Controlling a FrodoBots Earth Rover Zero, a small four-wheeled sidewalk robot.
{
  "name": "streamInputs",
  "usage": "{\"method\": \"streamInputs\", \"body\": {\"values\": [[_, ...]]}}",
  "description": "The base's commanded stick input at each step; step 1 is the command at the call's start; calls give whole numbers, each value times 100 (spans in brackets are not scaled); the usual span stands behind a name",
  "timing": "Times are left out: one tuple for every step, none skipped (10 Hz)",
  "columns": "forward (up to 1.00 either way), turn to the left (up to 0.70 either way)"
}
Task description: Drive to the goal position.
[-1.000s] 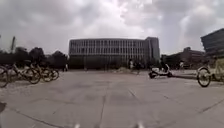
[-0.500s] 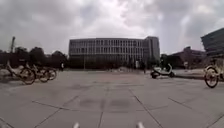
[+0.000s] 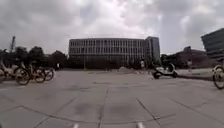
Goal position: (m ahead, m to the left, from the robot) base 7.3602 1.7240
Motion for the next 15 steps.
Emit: {"method": "streamInputs", "body": {"values": [[60,0],[60,0],[60,0],[60,0],[60,0],[60,0],[60,0],[60,0],[60,0],[60,0],[60,0],[60,0],[60,0],[60,0],[60,1]]}}
